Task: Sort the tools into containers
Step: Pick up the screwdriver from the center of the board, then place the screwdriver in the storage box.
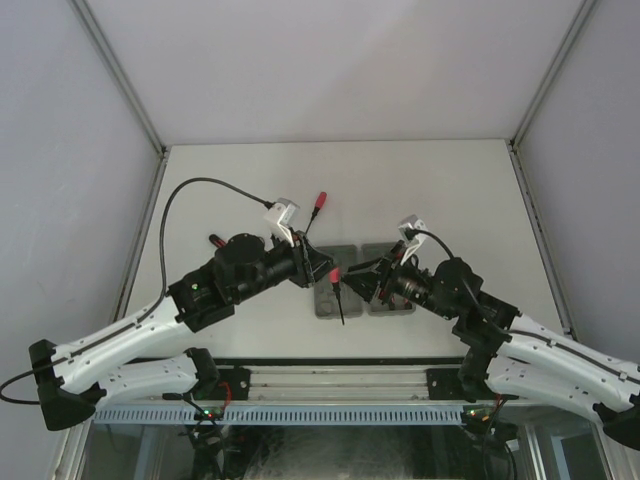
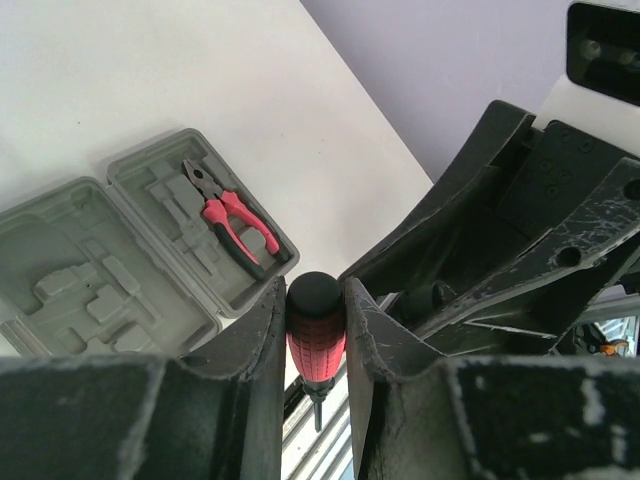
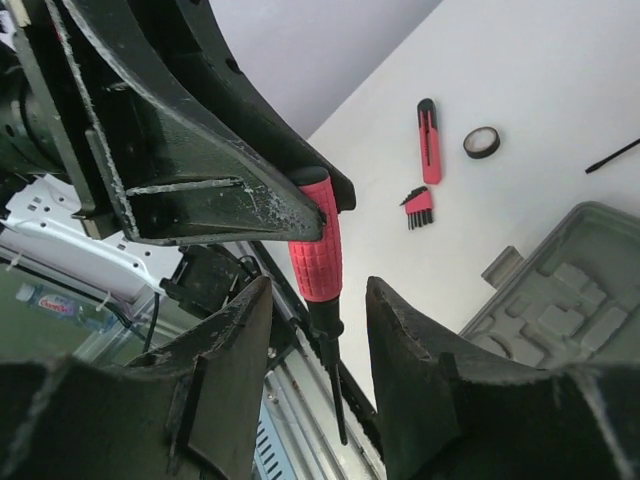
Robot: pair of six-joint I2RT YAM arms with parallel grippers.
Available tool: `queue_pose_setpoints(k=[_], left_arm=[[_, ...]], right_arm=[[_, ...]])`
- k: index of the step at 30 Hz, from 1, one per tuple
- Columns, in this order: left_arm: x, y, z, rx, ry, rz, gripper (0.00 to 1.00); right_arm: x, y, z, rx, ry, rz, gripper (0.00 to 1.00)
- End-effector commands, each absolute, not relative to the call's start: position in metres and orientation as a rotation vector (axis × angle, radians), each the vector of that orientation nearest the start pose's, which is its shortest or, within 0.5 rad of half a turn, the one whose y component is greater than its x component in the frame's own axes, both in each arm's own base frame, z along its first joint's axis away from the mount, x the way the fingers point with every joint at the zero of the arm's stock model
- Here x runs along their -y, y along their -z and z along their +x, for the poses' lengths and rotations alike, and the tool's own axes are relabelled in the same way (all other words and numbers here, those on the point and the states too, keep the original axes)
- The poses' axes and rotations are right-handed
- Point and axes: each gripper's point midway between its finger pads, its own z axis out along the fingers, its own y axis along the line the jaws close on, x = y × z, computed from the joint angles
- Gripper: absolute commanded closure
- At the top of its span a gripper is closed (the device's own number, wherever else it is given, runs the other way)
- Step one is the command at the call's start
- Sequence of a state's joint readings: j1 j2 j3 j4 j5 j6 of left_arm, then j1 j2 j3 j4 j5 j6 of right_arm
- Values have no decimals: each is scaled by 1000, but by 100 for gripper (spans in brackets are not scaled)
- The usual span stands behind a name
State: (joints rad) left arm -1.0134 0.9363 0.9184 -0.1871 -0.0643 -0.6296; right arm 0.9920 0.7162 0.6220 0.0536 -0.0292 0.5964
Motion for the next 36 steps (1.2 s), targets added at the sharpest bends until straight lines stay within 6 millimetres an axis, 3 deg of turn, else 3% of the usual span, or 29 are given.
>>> queue_pose_setpoints(k=[1,17,27,29,31,36], left_arm=[[307,-334,170,-1812,1186,295,100],[315,-332,165,-1818,1235,324,100],[315,-328,165,-1823,1232,324,99],[314,-328,166,-1825,1225,317,94],[313,-327,167,-1832,1214,311,78],[310,-327,170,-1829,1204,300,56]], right_arm=[[-291,-307,147,-1640,-1260,-405,58],[-299,-309,152,-1625,-1210,-408,60],[-301,-303,156,-1649,-1190,-387,80],[-300,-301,158,-1658,-1180,-380,87],[-300,-299,158,-1667,-1175,-372,95],[-294,-292,165,-1696,-1132,-346,100]])
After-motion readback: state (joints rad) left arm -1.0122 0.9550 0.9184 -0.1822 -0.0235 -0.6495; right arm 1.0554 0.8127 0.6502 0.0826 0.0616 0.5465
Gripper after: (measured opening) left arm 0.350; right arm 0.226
